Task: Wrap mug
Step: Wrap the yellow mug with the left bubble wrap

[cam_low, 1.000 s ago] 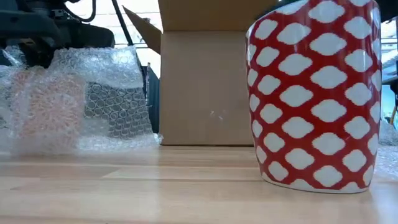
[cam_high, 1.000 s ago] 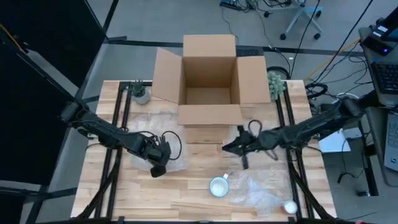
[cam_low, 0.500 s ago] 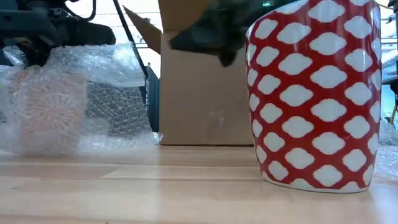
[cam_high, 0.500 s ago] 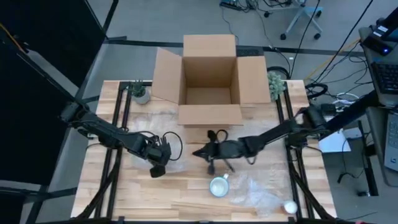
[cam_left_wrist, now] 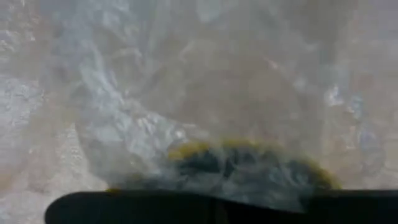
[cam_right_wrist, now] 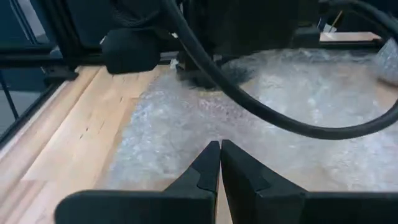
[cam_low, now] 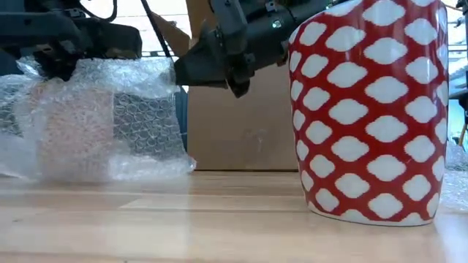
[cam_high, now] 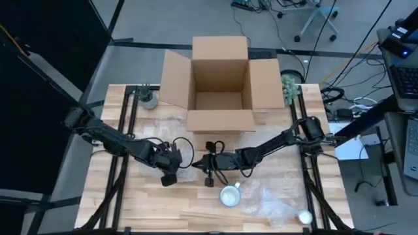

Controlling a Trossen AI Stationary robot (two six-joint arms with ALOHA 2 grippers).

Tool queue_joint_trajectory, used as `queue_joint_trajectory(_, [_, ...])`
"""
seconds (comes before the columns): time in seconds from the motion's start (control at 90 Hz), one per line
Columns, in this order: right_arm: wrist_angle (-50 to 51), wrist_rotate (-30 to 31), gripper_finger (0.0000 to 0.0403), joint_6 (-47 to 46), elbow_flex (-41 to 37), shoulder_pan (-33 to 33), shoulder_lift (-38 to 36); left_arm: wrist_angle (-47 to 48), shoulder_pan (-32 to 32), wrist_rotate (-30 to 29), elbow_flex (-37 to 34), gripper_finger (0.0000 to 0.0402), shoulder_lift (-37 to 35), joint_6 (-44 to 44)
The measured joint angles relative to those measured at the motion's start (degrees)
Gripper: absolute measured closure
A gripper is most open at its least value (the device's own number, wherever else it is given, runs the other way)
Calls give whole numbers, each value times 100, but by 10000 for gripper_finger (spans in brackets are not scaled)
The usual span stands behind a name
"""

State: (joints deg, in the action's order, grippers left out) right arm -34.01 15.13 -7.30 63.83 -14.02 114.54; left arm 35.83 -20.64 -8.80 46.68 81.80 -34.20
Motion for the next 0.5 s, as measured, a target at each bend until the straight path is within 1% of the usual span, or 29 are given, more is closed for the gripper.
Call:
queue_joint_trajectory(0.133, [-476,-5,403,124,243,95,270,-135,0,-76,0,400,0,0])
queue_joint_trajectory(0.344, [-375,-52,403,333,987,222,902,-146,2,-109,0,400,0,-20])
queue_joint_trajectory(0.5, [-353,-50,403,439,1219,233,1028,-141,2,-107,0,400,0,-22])
